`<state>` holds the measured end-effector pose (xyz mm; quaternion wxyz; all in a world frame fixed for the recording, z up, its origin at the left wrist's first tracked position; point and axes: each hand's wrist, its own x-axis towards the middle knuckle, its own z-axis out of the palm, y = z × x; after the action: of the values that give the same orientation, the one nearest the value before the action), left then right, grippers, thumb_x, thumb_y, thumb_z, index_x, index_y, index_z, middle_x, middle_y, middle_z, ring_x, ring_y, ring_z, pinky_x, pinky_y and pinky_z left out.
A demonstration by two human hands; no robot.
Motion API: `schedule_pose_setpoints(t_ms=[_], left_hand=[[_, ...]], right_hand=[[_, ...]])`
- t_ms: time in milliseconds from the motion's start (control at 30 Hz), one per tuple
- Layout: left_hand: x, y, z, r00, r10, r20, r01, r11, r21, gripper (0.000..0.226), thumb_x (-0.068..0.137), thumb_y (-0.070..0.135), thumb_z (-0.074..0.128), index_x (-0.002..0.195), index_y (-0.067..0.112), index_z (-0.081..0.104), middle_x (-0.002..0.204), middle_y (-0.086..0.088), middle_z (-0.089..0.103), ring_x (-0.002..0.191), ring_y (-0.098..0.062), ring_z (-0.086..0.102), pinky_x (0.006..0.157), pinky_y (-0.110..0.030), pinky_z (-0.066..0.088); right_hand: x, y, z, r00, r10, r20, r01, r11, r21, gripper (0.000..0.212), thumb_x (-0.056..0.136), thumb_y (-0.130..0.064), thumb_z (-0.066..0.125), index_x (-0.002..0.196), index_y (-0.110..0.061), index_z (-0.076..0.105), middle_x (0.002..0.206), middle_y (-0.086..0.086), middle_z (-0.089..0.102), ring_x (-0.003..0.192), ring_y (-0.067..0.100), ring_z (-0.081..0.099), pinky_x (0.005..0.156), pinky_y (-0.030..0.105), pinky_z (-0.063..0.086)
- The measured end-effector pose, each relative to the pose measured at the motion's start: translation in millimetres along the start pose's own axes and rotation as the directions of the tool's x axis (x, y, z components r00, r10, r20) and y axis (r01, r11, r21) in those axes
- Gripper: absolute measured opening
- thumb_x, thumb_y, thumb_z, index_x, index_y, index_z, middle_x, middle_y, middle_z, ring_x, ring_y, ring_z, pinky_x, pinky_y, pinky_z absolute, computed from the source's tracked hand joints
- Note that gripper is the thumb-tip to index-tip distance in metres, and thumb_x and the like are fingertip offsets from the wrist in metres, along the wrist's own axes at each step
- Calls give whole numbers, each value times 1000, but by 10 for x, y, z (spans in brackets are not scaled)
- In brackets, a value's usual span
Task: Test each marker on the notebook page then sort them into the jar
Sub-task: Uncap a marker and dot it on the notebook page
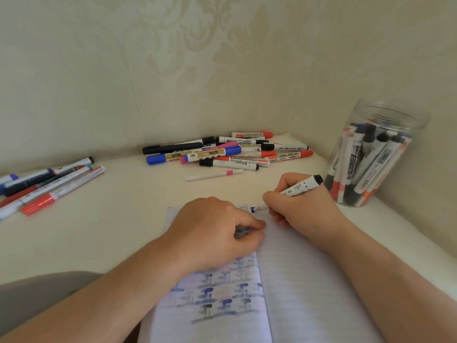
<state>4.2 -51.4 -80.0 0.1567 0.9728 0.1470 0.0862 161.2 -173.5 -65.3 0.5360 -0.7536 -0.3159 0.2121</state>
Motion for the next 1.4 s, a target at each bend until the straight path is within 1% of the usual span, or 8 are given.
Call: schedule_pose_setpoints(t_ms=[233,367,533,733,900,1100,1267,1400], left_hand=[[1,0,9,1000,0,1,0,1000,6,46,88,73,37,127,63,58,86,23,69,78,-1,58,72,-27,51],[-2,4,0,1000,-5,10,6,1000,-5,47,87,74,36,127,63,58,86,22,69,78,0,59,73,-28,52],[4,7,-3,1000,2,14,-3,1000,14,45,89,72,39,129,62,58,86,24,68,76,1,57,68,-24,46],[1,20,-25,1000,-3,18,3,1000,6,43,90,71,40,127,63,59,84,24,67,77,0,58,67,-23,45],[-8,15,-22,1000,-3,20,3,1000,1,44,88,72,39,127,63,59,84,22,66,78,-1,58,69,-24,48],[-8,17,-21,1000,9,7,-9,1000,1,41,90,70,42,127,63,59,79,25,60,77,0,57,63,-22,39],[-16,23,-27,1000,11,10,-11,1000,-3,40,91,68,44,127,62,60,86,25,66,78,0,58,63,-21,38],[-17,28,-38,1000,6,25,-6,1000,4,38,94,67,44,128,60,60,77,28,57,75,3,55,62,-20,35]], right_hand=[[-19,-4,-3,1000,-2,-25,2,1000,12,22,83,-3,71,73,5,52,65,23,68,49,20,57,48,30,47],[-25,-7,-5,1000,-7,-7,6,1000,-7,23,83,-5,73,69,0,55,65,20,69,50,19,58,49,30,47],[-22,1,10,999,-16,-38,14,999,-34,23,81,-4,70,71,2,50,65,26,66,47,17,53,45,25,40],[-20,-1,-10,1000,-25,-10,25,1000,19,21,84,-4,72,73,4,56,67,22,69,51,18,59,47,27,47],[-18,21,-10,999,-35,13,35,999,-9,24,83,-4,72,69,1,53,61,17,67,49,19,55,47,28,42],[-13,30,-12,1000,-21,-18,21,999,47,22,85,-4,71,74,5,54,68,23,69,52,19,57,48,29,46],[-7,34,-14,1000,-22,1,22,1000,-6,24,83,-6,71,71,2,52,65,20,69,51,18,56,48,28,43],[-4,17,-16,1000,-14,-8,15,996,88,25,86,-1,69,67,-6,53,58,15,64,49,18,53,46,27,40]])
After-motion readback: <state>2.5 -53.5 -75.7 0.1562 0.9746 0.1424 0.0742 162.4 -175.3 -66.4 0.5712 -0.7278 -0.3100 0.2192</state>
